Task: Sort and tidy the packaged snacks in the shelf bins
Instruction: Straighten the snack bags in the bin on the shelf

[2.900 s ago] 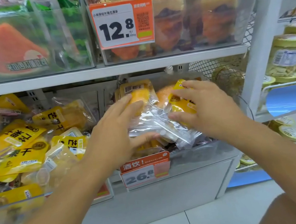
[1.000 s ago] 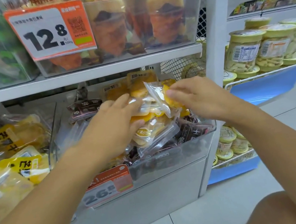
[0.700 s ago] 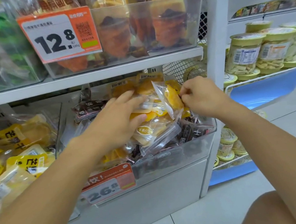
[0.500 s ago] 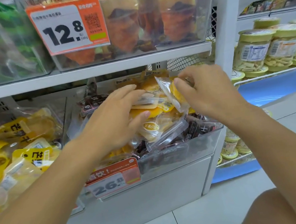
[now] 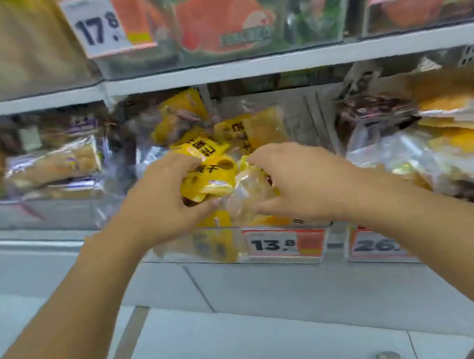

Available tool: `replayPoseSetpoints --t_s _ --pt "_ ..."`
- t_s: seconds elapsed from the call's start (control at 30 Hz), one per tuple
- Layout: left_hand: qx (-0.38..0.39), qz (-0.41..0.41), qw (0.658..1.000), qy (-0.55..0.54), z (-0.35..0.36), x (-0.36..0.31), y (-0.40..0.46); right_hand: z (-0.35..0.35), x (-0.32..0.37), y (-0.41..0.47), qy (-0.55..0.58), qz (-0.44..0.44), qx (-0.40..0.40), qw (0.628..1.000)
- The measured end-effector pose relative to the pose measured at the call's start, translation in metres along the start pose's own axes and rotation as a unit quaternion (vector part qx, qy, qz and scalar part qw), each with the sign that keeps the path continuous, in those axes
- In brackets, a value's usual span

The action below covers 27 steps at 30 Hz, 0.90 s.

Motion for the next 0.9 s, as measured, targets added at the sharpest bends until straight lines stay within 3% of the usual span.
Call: replayPoseSetpoints --t_s 0.17,0.3,0.37,0.53,0.7,0.8,0.9 --pt "-0.039 -0.04 0.998 0.019 0.001 0.033 -0.019 0.031 0.003 0.041 0.037 0.046 0.166 0.984" --pt "0.017 -0.073 0.995 -0.068 0.0 0.045 -0.013 0.019 -0.001 0.057 0.023 0.103 0.133 0.986" --pt "0.007 -0.069 0.996 -0.05 0.001 0.049 -0.009 0.01 0.001 0.06 0.026 0.104 0.091 0.99" --pt "-0.021 -0.068 0.997 -0.023 0.004 0.044 -0.007 0.013 0.01 0.048 0.045 0.067 0.146 0.986" --pt "0.0 -0.034 0.999 0.007 0.003 0.025 -0.002 0.003 0.007 0.041 0.072 0.005 0.075 0.995" --pt "0.028 -0.017 0.998 0.047 0.002 0.016 0.004 -0.009 0.003 0.031 0.086 -0.001 -0.041 0.995" --pt "0.026 0.005 1.0 0.01 0.001 0.01 0.006 -0.019 -0.002 0.019 0.122 0.002 -0.121 0.985"
Point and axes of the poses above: each hand's wrist, its own y-axis towards the middle knuckle, its own z-axis out of the palm, x = y × z, the point moved 1 cm from there along y, towards the middle knuckle, and after that the axes turned 5 degrees about -z, right-handed, at the moved point
